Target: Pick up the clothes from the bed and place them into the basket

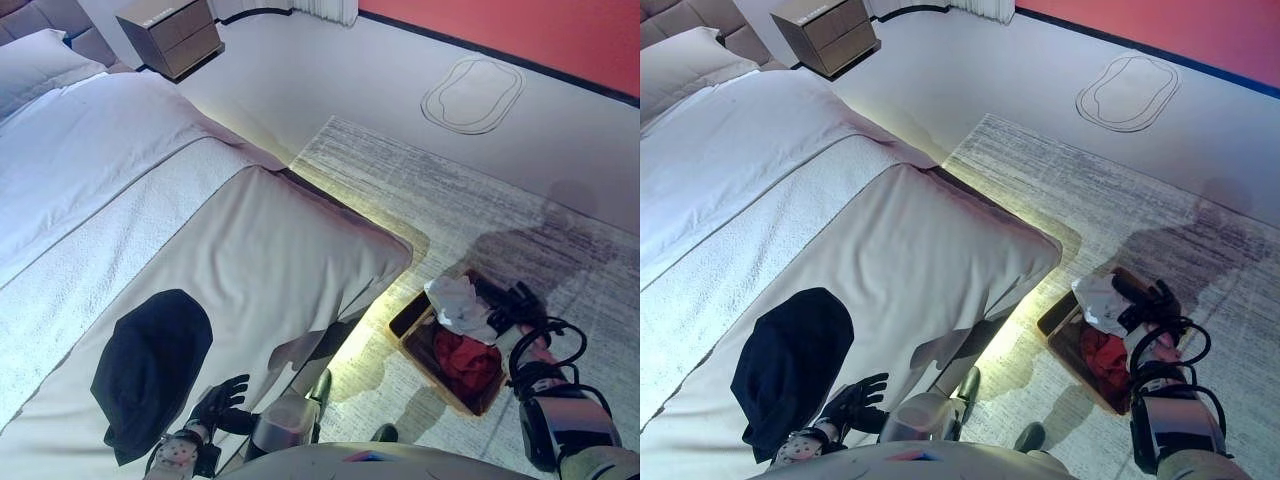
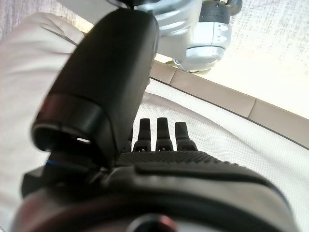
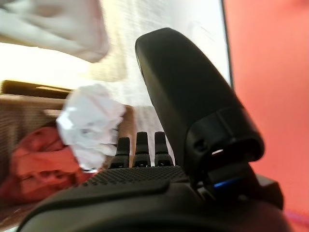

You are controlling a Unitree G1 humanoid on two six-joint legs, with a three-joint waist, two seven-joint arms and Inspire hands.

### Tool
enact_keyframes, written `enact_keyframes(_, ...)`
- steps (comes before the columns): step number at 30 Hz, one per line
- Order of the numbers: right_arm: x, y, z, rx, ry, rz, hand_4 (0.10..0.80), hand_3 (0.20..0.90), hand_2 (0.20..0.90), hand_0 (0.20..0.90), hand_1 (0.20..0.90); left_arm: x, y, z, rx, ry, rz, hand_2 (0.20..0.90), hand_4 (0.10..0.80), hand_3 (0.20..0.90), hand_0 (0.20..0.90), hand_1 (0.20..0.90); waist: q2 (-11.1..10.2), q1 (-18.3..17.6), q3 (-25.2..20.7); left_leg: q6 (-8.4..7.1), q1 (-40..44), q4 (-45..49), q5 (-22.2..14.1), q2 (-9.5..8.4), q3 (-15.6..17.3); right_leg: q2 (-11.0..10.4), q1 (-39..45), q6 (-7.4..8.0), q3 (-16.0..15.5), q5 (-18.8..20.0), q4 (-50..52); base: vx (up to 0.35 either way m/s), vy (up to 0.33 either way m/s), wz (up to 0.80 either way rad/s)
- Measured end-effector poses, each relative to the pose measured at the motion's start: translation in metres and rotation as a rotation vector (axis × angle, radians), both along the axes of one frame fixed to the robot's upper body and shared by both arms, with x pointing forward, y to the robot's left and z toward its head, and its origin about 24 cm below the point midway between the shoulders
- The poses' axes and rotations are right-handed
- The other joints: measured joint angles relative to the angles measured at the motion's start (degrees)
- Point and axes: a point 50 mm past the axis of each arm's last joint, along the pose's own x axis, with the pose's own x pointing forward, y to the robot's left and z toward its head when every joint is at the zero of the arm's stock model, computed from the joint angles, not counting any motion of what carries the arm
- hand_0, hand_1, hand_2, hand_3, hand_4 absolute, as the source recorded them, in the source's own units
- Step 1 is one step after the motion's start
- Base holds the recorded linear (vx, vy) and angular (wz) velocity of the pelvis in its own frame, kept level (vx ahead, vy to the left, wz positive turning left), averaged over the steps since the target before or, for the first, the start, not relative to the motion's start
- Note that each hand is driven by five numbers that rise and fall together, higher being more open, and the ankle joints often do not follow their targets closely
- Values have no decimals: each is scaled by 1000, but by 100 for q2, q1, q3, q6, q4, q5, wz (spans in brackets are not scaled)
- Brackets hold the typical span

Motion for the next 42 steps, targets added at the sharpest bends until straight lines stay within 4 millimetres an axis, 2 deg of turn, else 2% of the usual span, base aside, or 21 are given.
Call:
enact_keyframes(7,-20,55,-39,2,148,321,800,900,900,900,900,11,2,3,-4,-35,49,900,800,900,900,900,-170,100,-38,-76,18,25,61,-4,-316,52,174,5,-291,-14,-2,-79,-72,20)
enact_keyframes(11,-17,73,-42,-41,172,449,800,900,900,900,900,26,3,7,-7,-72,59,900,800,900,900,900,-183,443,-46,-128,-76,279,37,-76,-711,85,363,-52,-627,-126,-3,-1,-68,52)
enact_keyframes(15,-11,83,-39,-84,161,515,800,900,900,900,900,21,11,7,5,-60,93,900,800,900,900,900,-218,667,-90,-374,-200,276,-107,-77,-809,159,498,-14,-955,-207,0,-55,5,68)
enact_keyframes(16,-12,81,-39,-108,167,513,800,900,900,900,900,24,11,6,19,-46,53,900,800,900,900,900,-230,615,-94,-315,-349,279,-461,27,-52,116,554,-1,-1525,-180,74,-340,268,182)
enact_keyframes(17,-19,76,-40,-119,178,503,800,900,900,900,900,27,8,5,17,-25,16,900,800,900,900,900,-319,404,-94,-226,-416,405,-792,119,732,-80,542,-50,-2078,-167,215,-267,261,194)
enact_keyframes(18,-19,75,-40,-120,179,499,800,900,900,900,900,27,8,4,17,-18,3,900,800,900,900,900,-367,259,-83,-178,-528,705,-764,140,1212,-192,545,-132,-2281,-214,302,-85,243,189)
enact_keyframes(19,-20,73,-40,-118,178,487,800,900,900,900,900,22,7,2,12,0,-3,900,800,900,900,900,-413,59,-100,-139,-658,1260,-759,179,1970,-364,593,-253,-2657,-310,457,11,229,154)
enact_keyframes(20,-21,70,-40,-123,183,483,800,900,900,900,900,17,8,1,20,25,-5,900,800,900,900,900,-410,-90,-158,-106,-611,1564,-787,255,2385,-487,649,-236,-2826,-378,643,51,270,139)
enact_keyframes(21,-23,64,-39,-144,190,499,800,900,900,900,900,11,7,-2,31,51,-15,900,800,900,900,900,-303,-207,-271,37,-539,1728,-914,327,2400,-630,635,-68,-2840,-556,1018,74,214,112)
enact_keyframes(22,-28,55,-38,-169,197,511,800,900,900,900,900,1,0,-6,14,73,-9,900,800,900,900,900,34,-340,-503,124,-398,1429,-1024,477,2182,-621,552,4,-2795,-607,1510,78,190,109)
enact_keyframes(24,-34,55,-42,-163,207,515,800,900,900,900,900,4,-4,-6,20,64,-40,900,800,900,900,900,8,-417,-631,419,-107,857,-777,206,2042,-1019,343,67,-2189,-666,2288,101,201,75)
enact_keyframes(27,-31,69,-42,-152,185,576,800,900,900,900,900,19,1,0,57,28,-73,900,800,900,900,900,-346,-489,-652,551,1,633,-675,-172,1638,-1498,47,231,-1542,-753,3345,121,190,67)
enact_keyframes(28,-30,70,-42,-152,178,589,800,900,900,900,900,26,-1,2,56,18,-82,900,800,900,900,900,-366,-590,-649,636,59,560,-626,-260,1406,-1659,-200,254,-1196,-692,3982,-23,-54,111)
enact_keyframes(29,-30,72,-42,-147,176,595,800,900,900,900,900,34,-3,3,59,8,-92,900,800,900,900,900,-365,-713,-649,614,113,502,-564,-299,1184,-1639,-404,334,-737,-745,4272,-39,-163,124)
enact_keyframes(33,-31,74,-44,-140,179,599,800,900,900,900,900,68,-11,14,83,-74,-125,900,800,900,900,900,-275,-1007,-602,207,157,218,-376,-290,76,-589,-852,345,509,-770,2604,74,-277,136)
enact_keyframes(34,-32,74,-44,-138,180,600,800,900,900,900,900,69,-12,15,84,-76,-125,900,800,900,900,900,-275,-1077,-605,197,169,164,-369,-295,-68,-445,-845,348,641,-764,2275,108,-187,136)
enact_keyframes(35,-33,74,-45,-127,187,611,800,900,900,900,900,72,-11,16,90,-84,-120,900,800,900,900,900,-302,-1222,-607,199,182,6,-370,-282,-294,-122,-828,319,1024,-732,1325,79,-131,115)
enact_keyframes(37,-34,74,-46,-116,195,621,800,900,900,900,900,71,-10,16,93,-81,-117,900,800,900,900,900,-387,-1247,-603,217,168,-10,-359,-305,-372,15,-833,176,1283,-539,816,106,-145,101)
enact_keyframes(38,-39,74,-50,-97,214,636,800,900,900,900,900,62,-8,12,96,-59,-110,900,800,900,900,900,-509,-1250,-668,228,180,-28,-352,-370,-510,57,-626,152,1392,-76,494,110,-142,83)
enact_keyframes(39,-41,74,-51,-92,222,653,800,900,900,900,900,55,-6,10,101,-43,-104,900,800,900,900,900,-633,-1176,-689,226,203,-30,-351,-421,-536,42,-450,149,1407,253,266,95,-143,61)
enact_keyframes(42,-40,75,-51,-115,233,709,800,900,900,900,900,36,-3,4,120,-1,-80,900,800,900,900,900,-751,-1074,-689,223,252,-30,-391,-340,-492,105,-212,87,1170,353,5,44,-91,35)
